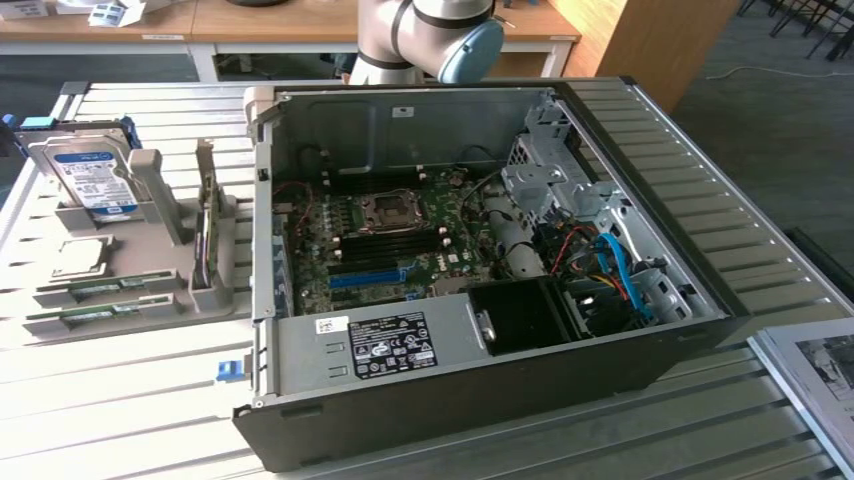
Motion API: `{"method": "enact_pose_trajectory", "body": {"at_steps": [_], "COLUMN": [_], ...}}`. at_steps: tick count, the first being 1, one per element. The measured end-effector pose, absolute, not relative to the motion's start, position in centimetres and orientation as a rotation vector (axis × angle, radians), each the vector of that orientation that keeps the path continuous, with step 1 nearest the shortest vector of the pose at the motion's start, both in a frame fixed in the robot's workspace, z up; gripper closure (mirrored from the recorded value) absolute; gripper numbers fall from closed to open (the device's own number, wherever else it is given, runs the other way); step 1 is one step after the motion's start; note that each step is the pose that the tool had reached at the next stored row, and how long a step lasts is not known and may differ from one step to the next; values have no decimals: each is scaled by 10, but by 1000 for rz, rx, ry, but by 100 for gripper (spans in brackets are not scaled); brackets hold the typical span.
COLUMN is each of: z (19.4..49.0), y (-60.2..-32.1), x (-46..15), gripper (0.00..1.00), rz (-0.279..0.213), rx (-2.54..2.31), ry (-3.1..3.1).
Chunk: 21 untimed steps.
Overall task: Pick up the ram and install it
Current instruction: 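Pick up the ram and move it above insertion slot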
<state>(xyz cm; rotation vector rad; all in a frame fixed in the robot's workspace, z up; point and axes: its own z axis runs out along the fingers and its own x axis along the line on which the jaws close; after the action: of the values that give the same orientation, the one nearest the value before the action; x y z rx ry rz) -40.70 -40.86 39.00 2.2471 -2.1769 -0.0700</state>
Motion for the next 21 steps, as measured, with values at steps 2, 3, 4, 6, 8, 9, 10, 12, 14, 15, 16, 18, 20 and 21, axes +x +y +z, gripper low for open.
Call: {"method": "enact_pose_trajectory", "body": {"at_steps": [2,3,4,6,8,9,10,12,14,15,16,18,20,21], "z": [390,390,390,390,390,390,390,390,390,390,390,390,390,390], "y": [-409,-409,-409,-409,-409,-409,-409,-409,-409,-409,-409,-409,-410,-410], "x": [-407,-407,-407,-407,-407,-407,-407,-407,-407,-407,-407,-407,-407,-407], "gripper": [76,76,76,76,76,76,76,75,69,69,69,69,69,69], "rz": [-70,-70,-70,-70,-70,-70,-70,-70,-70,-70,-70,-70,-70,-70], "rx": [2247,2247,2247,2247,2247,2247,2247,2247,2247,2247,2247,2247,2247,2247], "ry": [-2177,-2177,-2177,-2177,-2177,-2177,-2177,-2177,-2177,-2177,-2177,-2177,-2177,-2177]}}
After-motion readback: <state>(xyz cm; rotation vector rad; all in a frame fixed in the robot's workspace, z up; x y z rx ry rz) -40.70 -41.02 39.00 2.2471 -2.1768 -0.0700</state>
